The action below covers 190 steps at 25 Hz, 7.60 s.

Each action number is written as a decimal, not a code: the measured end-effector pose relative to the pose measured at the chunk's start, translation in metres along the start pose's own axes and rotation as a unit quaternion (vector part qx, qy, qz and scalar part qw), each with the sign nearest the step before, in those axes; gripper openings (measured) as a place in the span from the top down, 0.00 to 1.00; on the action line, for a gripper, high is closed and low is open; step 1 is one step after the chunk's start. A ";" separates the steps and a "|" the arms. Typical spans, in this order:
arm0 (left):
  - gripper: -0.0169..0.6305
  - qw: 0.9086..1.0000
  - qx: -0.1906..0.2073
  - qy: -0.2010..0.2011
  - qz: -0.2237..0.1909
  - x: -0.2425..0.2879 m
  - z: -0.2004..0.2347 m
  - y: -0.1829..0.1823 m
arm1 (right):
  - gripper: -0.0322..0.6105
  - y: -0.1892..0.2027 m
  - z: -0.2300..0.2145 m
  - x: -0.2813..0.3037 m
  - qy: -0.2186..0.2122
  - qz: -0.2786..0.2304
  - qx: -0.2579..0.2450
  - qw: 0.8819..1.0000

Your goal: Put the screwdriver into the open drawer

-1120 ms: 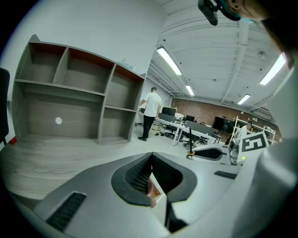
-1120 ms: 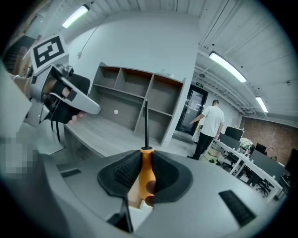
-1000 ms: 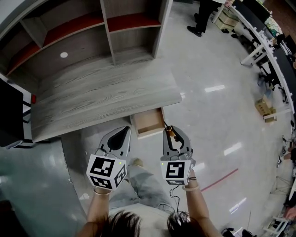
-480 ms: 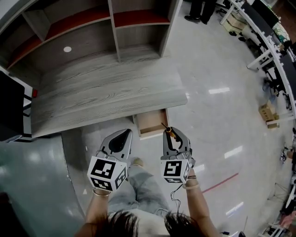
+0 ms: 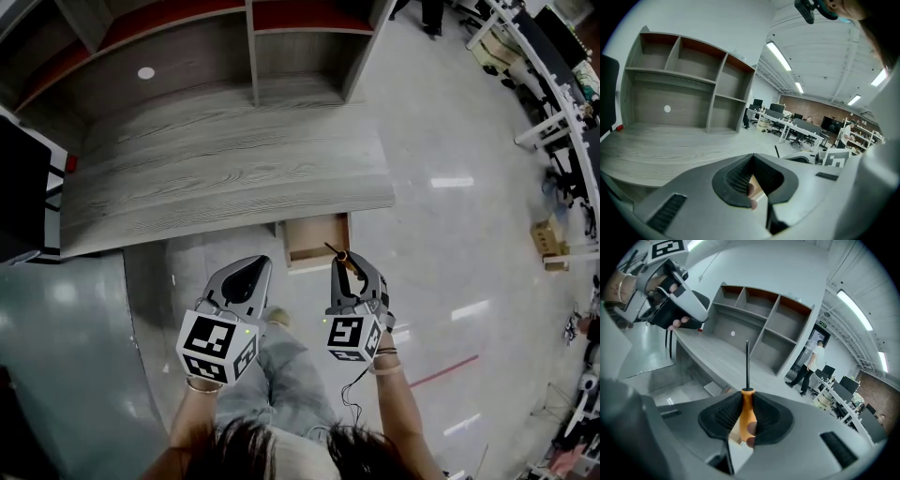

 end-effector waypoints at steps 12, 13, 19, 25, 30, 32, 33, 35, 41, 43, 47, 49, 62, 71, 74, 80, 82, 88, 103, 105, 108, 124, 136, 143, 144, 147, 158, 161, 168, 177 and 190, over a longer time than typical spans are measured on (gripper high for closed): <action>0.95 1.000 -0.016 -0.022 0.002 0.007 0.020 0.011 | 0.82 0.020 0.029 0.034 -0.036 0.014 -0.035 0.999; 0.95 1.000 -0.016 -0.023 0.002 0.008 0.021 0.013 | 0.82 0.022 0.031 0.037 -0.038 0.016 -0.035 0.999; 0.95 0.999 -0.022 -0.029 0.004 0.018 0.024 0.021 | 0.82 0.041 0.038 0.051 -0.046 0.027 -0.039 0.998; 0.95 0.999 -0.031 -0.030 0.009 0.027 0.025 0.027 | 0.82 0.051 0.042 0.064 -0.054 0.031 -0.049 0.997; 0.95 0.999 -0.037 -0.035 0.015 0.032 0.029 0.033 | 0.82 0.059 0.049 0.075 -0.064 0.034 -0.057 0.996; 0.95 0.998 -0.042 -0.039 0.016 0.033 0.032 0.036 | 0.82 0.062 0.053 0.079 -0.068 0.036 -0.060 0.995; 0.95 0.998 -0.044 -0.040 0.017 0.034 0.033 0.037 | 0.82 0.064 0.055 0.081 -0.070 0.037 -0.061 0.995; 0.95 0.998 -0.047 -0.041 0.018 0.036 0.037 0.040 | 0.82 0.065 0.059 0.087 -0.074 0.037 -0.063 0.995; 0.95 0.997 -0.053 -0.046 0.022 0.043 0.043 0.045 | 0.82 0.072 0.066 0.101 -0.085 0.041 -0.064 0.993; 0.95 0.997 -0.055 -0.047 0.023 0.046 0.046 0.046 | 0.82 0.075 0.068 0.106 -0.088 0.043 -0.066 0.993; 0.95 0.997 -0.057 -0.049 0.028 0.051 0.051 0.048 | 0.82 0.078 0.070 0.115 -0.094 0.046 -0.070 0.992; 0.95 0.997 -0.057 -0.051 0.031 0.054 0.055 0.048 | 0.82 0.080 0.072 0.120 -0.097 0.047 -0.072 0.992; 0.95 0.995 -0.060 -0.057 0.047 0.070 0.068 0.057 | 0.82 0.090 0.089 0.151 -0.136 0.062 -0.086 0.985; 0.95 0.994 -0.062 -0.064 0.062 0.078 0.077 0.061 | 0.82 0.100 0.103 0.165 -0.164 0.075 -0.107 0.978; 0.95 0.994 -0.062 -0.066 0.064 0.080 0.080 0.063 | 0.82 0.103 0.108 0.170 -0.172 0.078 -0.118 0.975; 0.95 0.993 -0.066 -0.070 0.065 0.082 0.087 0.067 | 0.82 0.108 0.115 0.179 -0.182 0.086 -0.123 0.972; 0.95 0.993 -0.065 -0.070 0.067 0.083 0.087 0.068 | 0.82 0.111 0.115 0.182 -0.184 0.091 -0.122 0.971; 0.95 0.993 -0.063 -0.070 0.074 0.087 0.090 0.074 | 0.82 0.115 0.120 0.190 -0.195 0.096 -0.126 0.968; 0.95 0.992 -0.064 -0.068 0.080 0.092 0.089 0.081 | 0.82 0.122 0.135 0.198 -0.235 0.115 -0.144 0.954; 0.95 0.992 -0.066 -0.067 0.080 0.092 0.088 0.082 | 0.82 0.123 0.136 0.198 -0.240 0.118 -0.146 0.952; 0.95 0.992 -0.065 -0.065 0.080 0.095 0.087 0.084 | 0.82 0.126 0.140 0.199 -0.253 0.126 -0.146 0.948; 0.95 0.993 -0.064 -0.056 0.087 0.103 0.080 0.092 | 0.81 0.128 0.146 0.202 -0.274 0.143 -0.142 0.940; 0.95 0.992 -0.058 -0.050 0.097 0.105 0.072 0.097 | 0.80 0.125 0.141 0.195 -0.268 0.147 -0.109 0.946; 0.95 0.993 -0.055 -0.049 0.092 0.093 0.067 0.096 | 0.80 0.120 0.137 0.183 -0.256 0.148 -0.103 0.950; 0.95 0.993 -0.054 -0.049 0.091 0.091 0.066 0.096 | 0.80 0.120 0.137 0.181 -0.254 0.148 -0.103 0.950; 0.95 0.994 -0.051 -0.049 0.088 0.083 0.062 0.095 | 0.80 0.118 0.135 0.178 -0.247 0.147 -0.100 0.952; 0.95 0.992 -0.047 -0.060 0.097 0.060 0.061 0.104 | 0.79 0.124 0.141 0.193 -0.253 0.166 -0.080 0.950; 0.95 0.992 -0.047 -0.062 0.097 0.059 0.064 0.103 | 0.79 0.124 0.141 0.195 -0.249 0.167 -0.074 0.951; 0.95 0.993 -0.045 -0.059 0.094 0.052 0.068 0.102 | 0.79 0.121 0.134 0.185 -0.234 0.172 -0.056 0.955; 0.95 0.994 -0.034 -0.047 0.093 0.032 0.060 0.099 | 0.79 0.109 0.129 0.153 -0.216 0.173 -0.043 0.960; 0.95 0.996 -0.010 -0.028 0.081 0.001 0.040 0.089 | 0.80 0.079 0.119 0.097 -0.168 0.165 0.034 0.971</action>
Point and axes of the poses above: the fingertips, and each gripper's own axes: x forward along the fingers, z to its left, y out of its underside, the point moved 3 cm from there along -x, backward along the fingers, and after that the axes turned 13 degrees about -x, right-handed, at the moved point
